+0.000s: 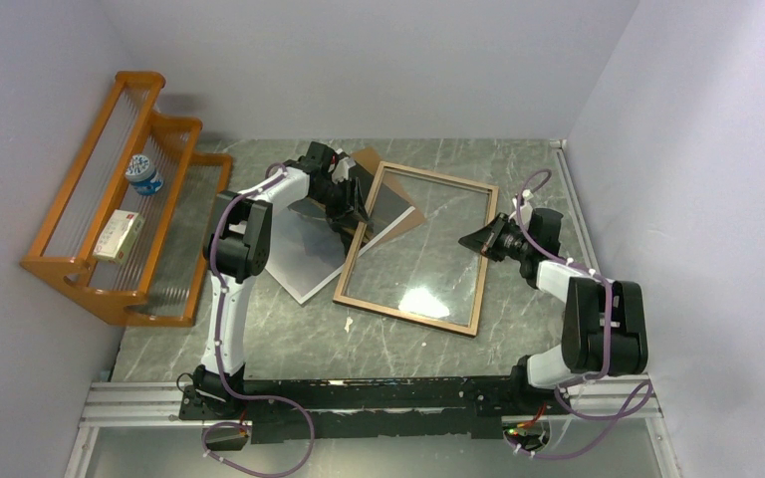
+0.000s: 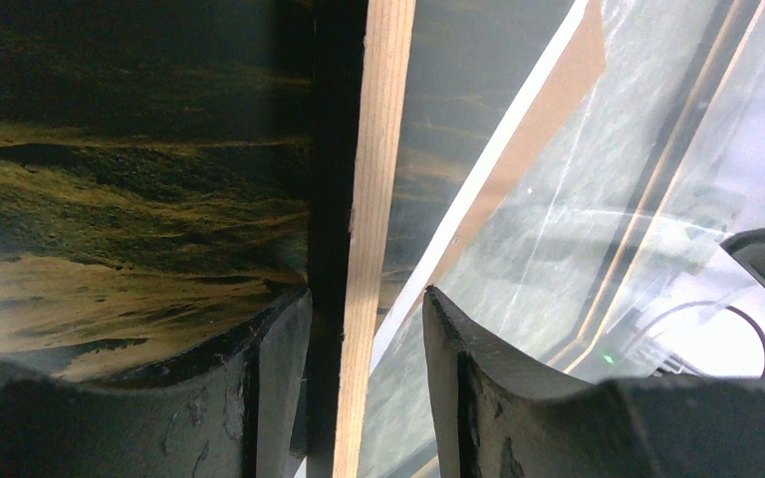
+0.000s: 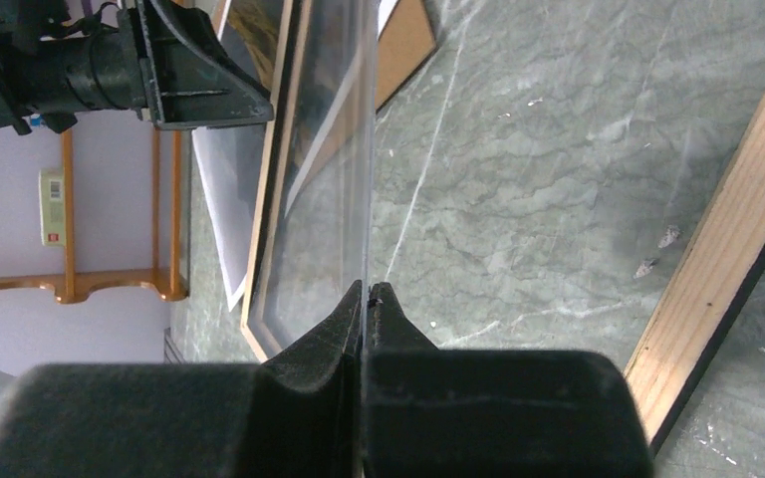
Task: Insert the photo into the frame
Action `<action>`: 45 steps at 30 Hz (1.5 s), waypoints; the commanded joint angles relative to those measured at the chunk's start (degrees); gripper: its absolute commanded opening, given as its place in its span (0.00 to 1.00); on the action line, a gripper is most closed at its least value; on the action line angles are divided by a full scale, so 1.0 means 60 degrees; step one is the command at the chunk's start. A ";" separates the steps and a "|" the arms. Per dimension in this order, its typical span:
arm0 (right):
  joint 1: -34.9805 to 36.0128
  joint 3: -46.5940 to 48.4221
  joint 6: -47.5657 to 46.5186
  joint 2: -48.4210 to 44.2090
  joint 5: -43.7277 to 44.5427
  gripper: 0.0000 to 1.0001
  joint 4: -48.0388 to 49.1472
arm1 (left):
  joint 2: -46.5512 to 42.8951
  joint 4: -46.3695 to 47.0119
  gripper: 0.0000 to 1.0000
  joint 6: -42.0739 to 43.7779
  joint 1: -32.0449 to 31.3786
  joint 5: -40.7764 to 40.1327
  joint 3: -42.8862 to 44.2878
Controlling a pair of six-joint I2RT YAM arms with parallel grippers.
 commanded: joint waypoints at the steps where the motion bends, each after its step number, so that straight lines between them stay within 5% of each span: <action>1: 0.0051 0.0415 -0.0020 0.0366 0.0150 0.00 0.0515 | 0.0263 -0.0203 0.51 0.0213 -0.0096 -0.0330 -0.0229; 45: 0.0097 -0.0097 0.0661 0.1199 0.0688 0.00 0.2764 | 0.0373 -0.0242 0.50 0.0169 -0.0108 -0.0301 -0.0238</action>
